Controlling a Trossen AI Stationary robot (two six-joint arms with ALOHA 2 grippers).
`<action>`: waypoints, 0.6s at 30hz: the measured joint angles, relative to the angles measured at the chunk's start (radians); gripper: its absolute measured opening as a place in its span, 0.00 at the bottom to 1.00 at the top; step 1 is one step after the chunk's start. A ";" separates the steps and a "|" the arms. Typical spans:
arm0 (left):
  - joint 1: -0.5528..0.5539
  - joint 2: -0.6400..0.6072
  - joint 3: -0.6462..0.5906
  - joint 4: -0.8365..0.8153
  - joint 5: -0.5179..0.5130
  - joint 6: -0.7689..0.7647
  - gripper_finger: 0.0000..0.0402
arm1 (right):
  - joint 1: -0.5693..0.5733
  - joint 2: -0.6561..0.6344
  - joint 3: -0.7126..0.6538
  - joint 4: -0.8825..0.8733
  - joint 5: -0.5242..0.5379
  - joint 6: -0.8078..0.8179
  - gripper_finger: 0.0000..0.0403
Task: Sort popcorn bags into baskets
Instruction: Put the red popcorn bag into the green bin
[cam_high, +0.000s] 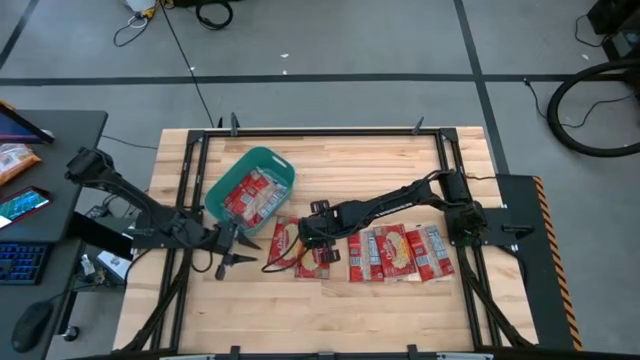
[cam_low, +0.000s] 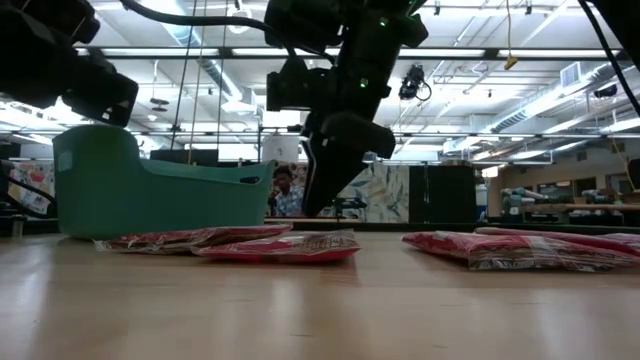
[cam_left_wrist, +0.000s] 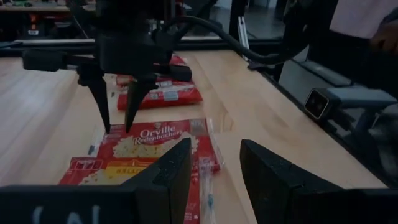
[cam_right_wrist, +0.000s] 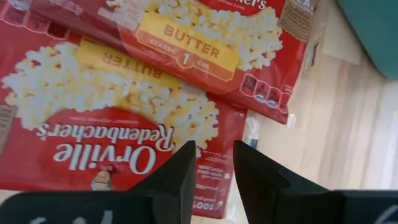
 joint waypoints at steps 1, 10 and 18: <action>0.000 0.019 0.010 -0.001 0.000 0.002 0.35 | 0.000 0.000 0.000 0.000 0.005 -0.004 0.28; 0.000 0.118 0.052 -0.007 0.000 0.054 0.35 | -0.022 0.000 0.000 0.044 -0.046 -0.060 0.31; 0.001 0.128 0.052 0.005 -0.014 0.001 0.35 | -0.025 0.000 0.000 0.078 -0.049 -0.075 0.57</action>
